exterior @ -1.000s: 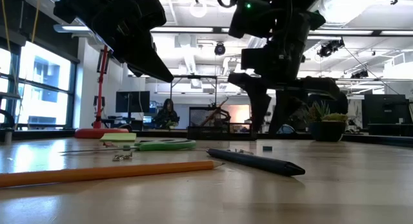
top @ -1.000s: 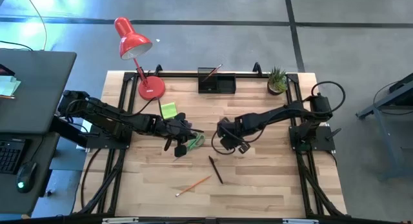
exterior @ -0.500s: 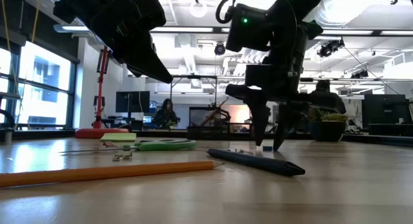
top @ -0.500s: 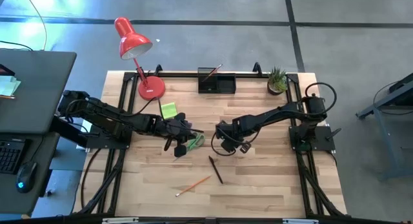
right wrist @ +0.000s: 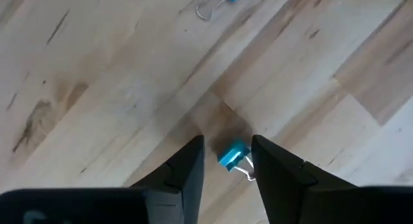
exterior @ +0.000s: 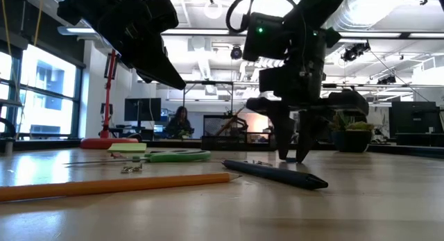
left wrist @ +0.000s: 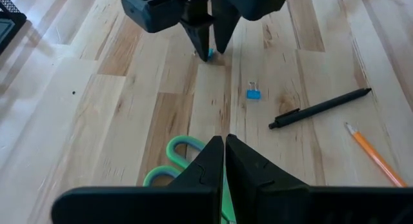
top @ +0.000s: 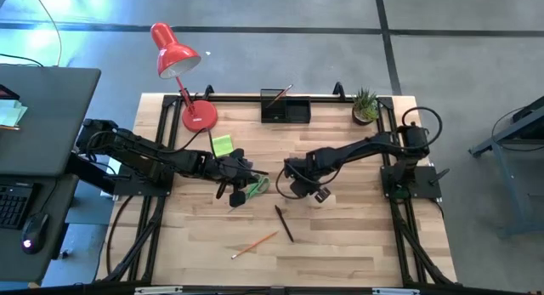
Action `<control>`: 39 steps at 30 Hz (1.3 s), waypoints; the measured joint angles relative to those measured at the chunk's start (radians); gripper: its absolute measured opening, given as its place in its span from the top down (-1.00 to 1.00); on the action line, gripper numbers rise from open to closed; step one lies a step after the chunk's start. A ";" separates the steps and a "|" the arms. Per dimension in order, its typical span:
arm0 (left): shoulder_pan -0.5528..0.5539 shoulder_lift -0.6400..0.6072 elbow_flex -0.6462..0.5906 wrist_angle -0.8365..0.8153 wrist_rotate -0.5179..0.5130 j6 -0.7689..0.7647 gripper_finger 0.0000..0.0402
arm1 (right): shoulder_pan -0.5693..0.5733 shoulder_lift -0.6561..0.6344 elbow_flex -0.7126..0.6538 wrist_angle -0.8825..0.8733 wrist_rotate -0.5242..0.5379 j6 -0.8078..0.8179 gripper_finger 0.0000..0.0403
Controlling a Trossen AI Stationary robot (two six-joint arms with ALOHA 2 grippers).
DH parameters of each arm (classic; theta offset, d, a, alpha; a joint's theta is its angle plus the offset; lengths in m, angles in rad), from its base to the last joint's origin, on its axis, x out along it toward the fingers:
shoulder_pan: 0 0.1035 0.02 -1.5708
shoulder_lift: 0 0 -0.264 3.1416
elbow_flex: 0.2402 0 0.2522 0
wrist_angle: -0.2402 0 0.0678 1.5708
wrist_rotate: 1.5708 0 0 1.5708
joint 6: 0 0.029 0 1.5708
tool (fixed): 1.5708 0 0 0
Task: Pick and place office supplies into organizer
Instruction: Put the top blue binder clip into the desk organizer
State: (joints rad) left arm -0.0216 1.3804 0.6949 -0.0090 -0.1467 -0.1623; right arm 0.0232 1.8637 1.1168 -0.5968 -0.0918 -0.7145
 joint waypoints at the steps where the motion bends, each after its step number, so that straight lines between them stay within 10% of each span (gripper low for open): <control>1: 0.000 0.000 0.000 0.000 0.000 0.000 0.97 | -0.001 0.000 0.000 -0.002 -0.009 0.003 0.42; 15: 0.000 0.000 0.000 0.000 0.000 0.000 0.97 | -0.010 -0.001 0.000 -0.033 -0.021 0.044 0.95; 31: 0.000 0.000 0.000 0.000 0.000 0.000 0.97 | -0.010 0.003 0.102 -0.147 -0.008 0.105 1.00; 39: 0.000 0.000 0.000 0.007 0.000 0.000 0.97 | -0.088 0.001 0.174 -0.034 0.162 -0.029 1.00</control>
State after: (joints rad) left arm -0.0212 1.3806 0.6949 -0.0019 -0.1467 -0.1625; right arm -0.0645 1.8648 1.2909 -0.6303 0.0701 -0.7432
